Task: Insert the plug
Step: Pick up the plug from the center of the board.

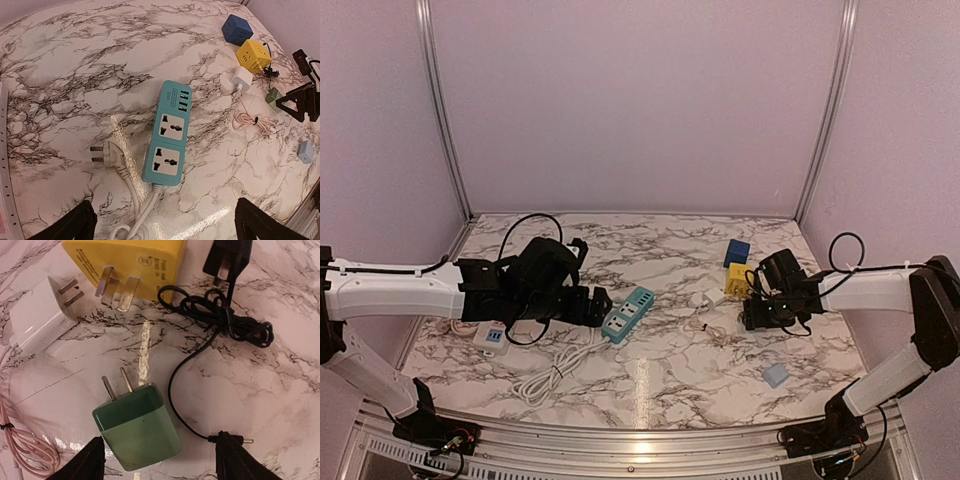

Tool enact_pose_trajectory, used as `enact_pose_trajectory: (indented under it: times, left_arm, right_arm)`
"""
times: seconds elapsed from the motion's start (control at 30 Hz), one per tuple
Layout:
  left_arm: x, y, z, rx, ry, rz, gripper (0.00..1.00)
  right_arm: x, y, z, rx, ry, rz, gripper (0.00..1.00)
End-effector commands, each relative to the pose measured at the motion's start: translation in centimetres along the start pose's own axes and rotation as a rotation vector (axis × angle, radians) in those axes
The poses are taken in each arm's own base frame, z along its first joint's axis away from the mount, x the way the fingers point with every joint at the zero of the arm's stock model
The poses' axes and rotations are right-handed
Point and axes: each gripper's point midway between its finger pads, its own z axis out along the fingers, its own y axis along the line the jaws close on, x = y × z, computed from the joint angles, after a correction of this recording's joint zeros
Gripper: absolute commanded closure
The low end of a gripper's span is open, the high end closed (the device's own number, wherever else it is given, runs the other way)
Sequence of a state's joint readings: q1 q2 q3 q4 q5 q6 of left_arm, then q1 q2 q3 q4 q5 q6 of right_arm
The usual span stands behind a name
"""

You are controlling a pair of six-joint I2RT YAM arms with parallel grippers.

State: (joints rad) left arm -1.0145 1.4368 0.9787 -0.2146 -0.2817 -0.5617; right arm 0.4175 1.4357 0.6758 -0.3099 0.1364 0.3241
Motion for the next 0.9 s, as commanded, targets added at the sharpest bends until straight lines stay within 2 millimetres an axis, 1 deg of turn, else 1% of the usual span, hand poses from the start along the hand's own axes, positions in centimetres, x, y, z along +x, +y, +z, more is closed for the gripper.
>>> enact_pose_trajectory:
  times: [0.0,0.1,0.3,0.63,0.87]
  left_arm:
    - [0.6,1.0,-0.6,-0.023,0.005,-0.01,0.01]
    - [0.9,1.3,-0.6,-0.026,0.005,-0.018,0.01]
    - [0.5,1.4,-1.0,-0.023,-0.01,-0.023,0.01]
    - [0.9,1.5,-0.9,-0.022,-0.003,-0.032,0.01]
    - [1.1,1.4,-0.8,-0.014,0.001,-0.039,0.01]
  right_arm:
    - [-1.0,0.0,0.1,0.016,-0.042,-0.013,0.3]
    - [-1.0,0.0,0.2,0.021,-0.039,-0.013,0.32]
    - [-1.0,0.5,0.7,0.014,-0.045,-0.019,0.32]
    - [-1.0,1.0,1.6,0.021,-0.041,-0.04,0.34]
    - [-1.1,1.2,1.9,0.019,-0.036,-0.05,0.36]
